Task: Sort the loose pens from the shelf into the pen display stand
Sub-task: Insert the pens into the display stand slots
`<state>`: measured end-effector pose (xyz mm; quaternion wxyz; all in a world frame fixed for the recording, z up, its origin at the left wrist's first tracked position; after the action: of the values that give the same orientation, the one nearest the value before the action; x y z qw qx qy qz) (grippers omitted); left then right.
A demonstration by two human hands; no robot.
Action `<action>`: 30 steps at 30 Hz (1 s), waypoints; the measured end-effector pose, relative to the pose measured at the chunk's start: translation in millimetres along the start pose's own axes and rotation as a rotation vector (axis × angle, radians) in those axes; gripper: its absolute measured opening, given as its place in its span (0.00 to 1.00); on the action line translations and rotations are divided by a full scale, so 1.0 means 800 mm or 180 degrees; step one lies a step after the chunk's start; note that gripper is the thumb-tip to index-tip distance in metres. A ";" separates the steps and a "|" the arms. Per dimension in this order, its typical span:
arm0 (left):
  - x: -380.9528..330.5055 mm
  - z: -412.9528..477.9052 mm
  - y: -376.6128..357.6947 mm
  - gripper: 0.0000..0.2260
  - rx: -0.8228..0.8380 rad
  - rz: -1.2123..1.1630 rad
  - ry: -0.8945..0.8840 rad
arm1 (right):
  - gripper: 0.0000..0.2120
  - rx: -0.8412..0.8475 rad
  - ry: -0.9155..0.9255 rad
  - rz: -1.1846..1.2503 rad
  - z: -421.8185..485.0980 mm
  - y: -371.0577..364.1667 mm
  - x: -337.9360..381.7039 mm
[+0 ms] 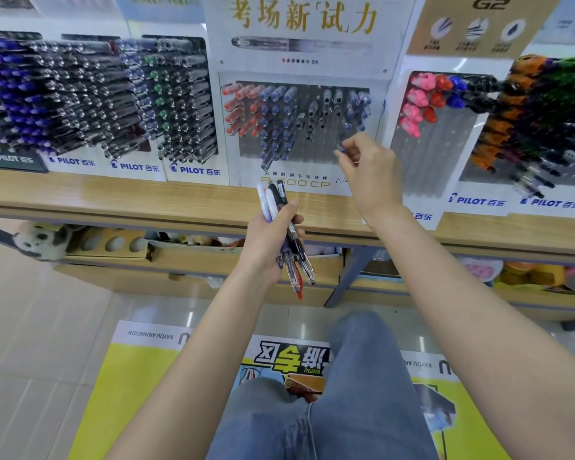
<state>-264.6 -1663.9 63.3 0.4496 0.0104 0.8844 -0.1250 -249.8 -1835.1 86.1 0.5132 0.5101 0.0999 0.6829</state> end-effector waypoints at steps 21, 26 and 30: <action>0.005 -0.007 -0.001 0.05 0.0097 -0.0190 -0.0165 | 0.05 -0.0551 0.0560 -0.0081 -0.034 0.039 0.023; 0.004 -0.012 -0.004 0.05 0.0101 -0.0151 -0.0141 | 0.05 -0.0633 0.0655 -0.0079 -0.042 0.047 0.024; 0.007 -0.014 -0.003 0.05 0.0082 -0.0193 -0.0132 | 0.05 -0.0683 0.0695 -0.0036 -0.044 0.051 0.027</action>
<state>-276.7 -1664.0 65.6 0.4637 -0.0131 0.8731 -0.1501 -301.0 -1822.5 109.6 0.5548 0.3744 0.0844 0.7382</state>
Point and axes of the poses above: each hand's wrist, its own z-axis towards the middle knuckle, its own y-axis out of the back of the hand, x = y × z, the point moved 3 cm from there along z, towards the middle knuckle, and after that the axes turned 2 degrees about z, right-handed, at the moved point
